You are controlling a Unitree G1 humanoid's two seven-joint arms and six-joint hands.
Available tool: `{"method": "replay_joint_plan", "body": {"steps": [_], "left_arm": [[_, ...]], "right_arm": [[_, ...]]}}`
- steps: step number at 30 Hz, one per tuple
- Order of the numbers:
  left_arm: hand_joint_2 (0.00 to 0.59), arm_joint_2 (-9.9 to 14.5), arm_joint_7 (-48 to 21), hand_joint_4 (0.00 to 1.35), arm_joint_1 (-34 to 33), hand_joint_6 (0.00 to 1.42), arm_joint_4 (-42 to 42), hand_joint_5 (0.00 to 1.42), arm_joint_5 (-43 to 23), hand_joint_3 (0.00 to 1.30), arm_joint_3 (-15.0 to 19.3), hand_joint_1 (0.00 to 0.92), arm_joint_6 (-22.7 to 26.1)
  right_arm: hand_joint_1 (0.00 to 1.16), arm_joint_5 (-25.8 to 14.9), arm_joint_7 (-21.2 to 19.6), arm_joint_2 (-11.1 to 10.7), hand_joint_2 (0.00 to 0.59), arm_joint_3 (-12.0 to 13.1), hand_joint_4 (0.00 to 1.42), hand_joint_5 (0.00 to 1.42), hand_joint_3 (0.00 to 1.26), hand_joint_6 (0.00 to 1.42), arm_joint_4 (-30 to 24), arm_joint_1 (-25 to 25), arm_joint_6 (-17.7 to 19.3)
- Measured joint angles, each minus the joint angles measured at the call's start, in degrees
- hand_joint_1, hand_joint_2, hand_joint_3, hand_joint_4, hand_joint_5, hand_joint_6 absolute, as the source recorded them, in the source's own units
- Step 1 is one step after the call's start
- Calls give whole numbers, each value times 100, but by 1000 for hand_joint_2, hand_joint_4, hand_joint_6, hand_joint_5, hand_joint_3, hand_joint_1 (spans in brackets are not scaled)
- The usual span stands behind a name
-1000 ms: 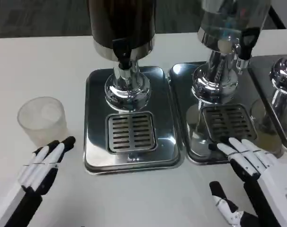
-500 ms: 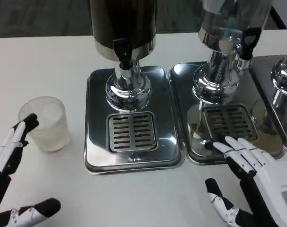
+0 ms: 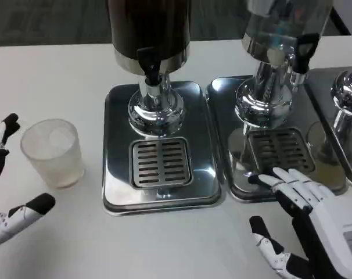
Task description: Grasp the cup under the faucet to collect the drink, then remove the cup.
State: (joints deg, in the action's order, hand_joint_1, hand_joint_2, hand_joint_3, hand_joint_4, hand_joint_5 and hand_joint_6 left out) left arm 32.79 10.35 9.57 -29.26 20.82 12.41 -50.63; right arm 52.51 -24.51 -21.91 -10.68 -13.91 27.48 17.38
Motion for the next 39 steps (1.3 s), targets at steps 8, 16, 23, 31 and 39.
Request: {"method": "replay_joint_plan", "body": {"steps": [8, 16, 23, 31, 39], "left_arm": [[0, 110, 90, 0, -460, 161, -672, 38, 119, 0, -64, 0, 89], [0, 125, 164, 0, -866, 190, -1128, 60, 184, 0, -285, 0, 130], [0, 157, 220, 0, -1036, 205, -1267, 74, 224, 0, -482, 0, 134], [0, 251, 211, 0, -1383, 208, -1645, 78, 220, 0, -701, 0, 259], [0, 261, 96, 0, -1704, 211, -2050, 87, 189, 0, -892, 0, 381]], "right_arm": [[354, -4, 69, 84, 437, -38, 210, 188, 336, 287, -3, -30, -3], [354, -51, 79, 66, 437, -32, 214, 194, 341, 287, 5, -7, 24], [354, -177, 79, -36, 437, 16, 219, 195, 349, 293, 96, -38, 110], [354, -228, 78, -36, 437, 8, 222, 195, 358, 299, 192, -50, 126], [354, -232, 78, -20, 437, 8, 233, 205, 361, 302, 191, -4, 126]]}}
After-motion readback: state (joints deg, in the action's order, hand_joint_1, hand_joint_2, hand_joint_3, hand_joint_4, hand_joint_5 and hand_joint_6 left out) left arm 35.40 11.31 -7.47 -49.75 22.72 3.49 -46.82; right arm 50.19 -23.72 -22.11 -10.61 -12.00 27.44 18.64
